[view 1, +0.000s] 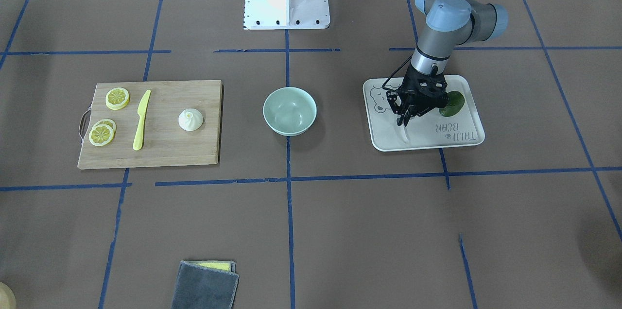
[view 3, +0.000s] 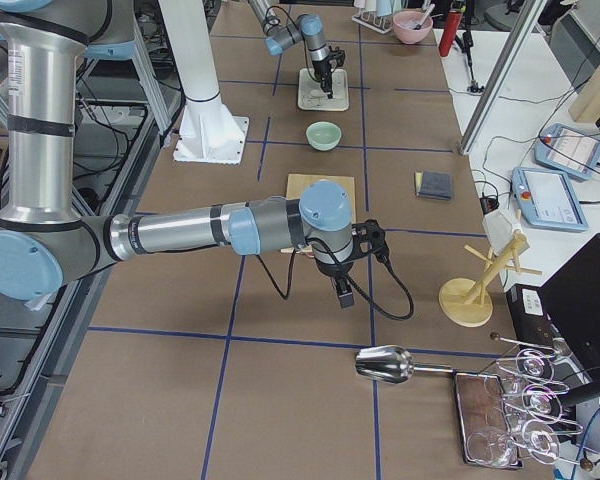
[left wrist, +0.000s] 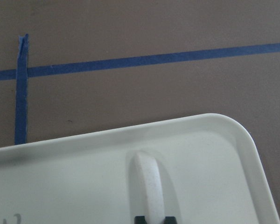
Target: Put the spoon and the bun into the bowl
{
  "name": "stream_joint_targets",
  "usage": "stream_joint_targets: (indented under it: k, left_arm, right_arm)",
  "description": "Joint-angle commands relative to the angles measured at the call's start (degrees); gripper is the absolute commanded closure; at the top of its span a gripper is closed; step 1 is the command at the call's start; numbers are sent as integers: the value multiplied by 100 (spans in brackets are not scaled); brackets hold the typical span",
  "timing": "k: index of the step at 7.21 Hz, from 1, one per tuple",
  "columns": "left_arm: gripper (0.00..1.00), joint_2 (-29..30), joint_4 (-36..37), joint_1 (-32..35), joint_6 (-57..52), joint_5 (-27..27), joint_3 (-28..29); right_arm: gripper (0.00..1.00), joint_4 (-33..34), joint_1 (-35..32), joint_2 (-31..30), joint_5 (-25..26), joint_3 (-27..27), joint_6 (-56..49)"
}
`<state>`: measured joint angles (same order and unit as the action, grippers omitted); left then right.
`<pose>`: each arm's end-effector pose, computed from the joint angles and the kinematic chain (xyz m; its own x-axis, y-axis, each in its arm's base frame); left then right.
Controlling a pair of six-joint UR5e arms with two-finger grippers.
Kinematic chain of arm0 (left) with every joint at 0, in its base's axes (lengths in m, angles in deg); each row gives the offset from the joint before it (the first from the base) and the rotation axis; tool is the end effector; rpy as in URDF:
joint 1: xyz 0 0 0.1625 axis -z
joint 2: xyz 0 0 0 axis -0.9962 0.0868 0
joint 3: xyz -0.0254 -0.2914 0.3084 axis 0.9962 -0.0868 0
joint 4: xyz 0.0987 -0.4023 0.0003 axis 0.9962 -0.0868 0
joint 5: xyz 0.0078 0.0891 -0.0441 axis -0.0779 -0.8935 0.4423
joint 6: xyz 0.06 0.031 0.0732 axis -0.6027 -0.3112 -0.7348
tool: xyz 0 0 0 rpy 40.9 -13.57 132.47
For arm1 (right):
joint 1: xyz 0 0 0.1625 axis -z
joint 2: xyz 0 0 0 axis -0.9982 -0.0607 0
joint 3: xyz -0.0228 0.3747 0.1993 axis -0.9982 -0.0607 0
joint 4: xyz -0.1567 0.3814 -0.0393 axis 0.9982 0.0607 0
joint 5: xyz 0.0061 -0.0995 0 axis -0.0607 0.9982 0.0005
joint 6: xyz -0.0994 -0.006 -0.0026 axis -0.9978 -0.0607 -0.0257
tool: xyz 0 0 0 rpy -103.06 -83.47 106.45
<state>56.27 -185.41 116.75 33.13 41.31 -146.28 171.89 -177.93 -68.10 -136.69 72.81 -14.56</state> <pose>0.4416 -0.4168 0.4033 0.6483 0.1442 -0.7476 0.1632 0.9328 0.3215 0.0701 -0.4510 0.5566 0.6675 -0.2855 0.6877 0.0717 0.9439 0.3223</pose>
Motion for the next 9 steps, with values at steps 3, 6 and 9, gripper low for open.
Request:
stream_joint_targets:
  k: [3, 6, 9]
  left_arm:
    - [100, 1310, 1041, -18, 1456, 18, -118]
    - [100, 2916, 1711, -367, 3583, -95, 493]
    - [42, 3161, 1703, -730, 3626, -597, 911]
  right_arm:
    - [0, -4, 0, 0, 0, 17, 0]
    - [0, -4, 0, 0, 0, 26, 0]
    - [0, 5, 0, 9, 0, 17, 0]
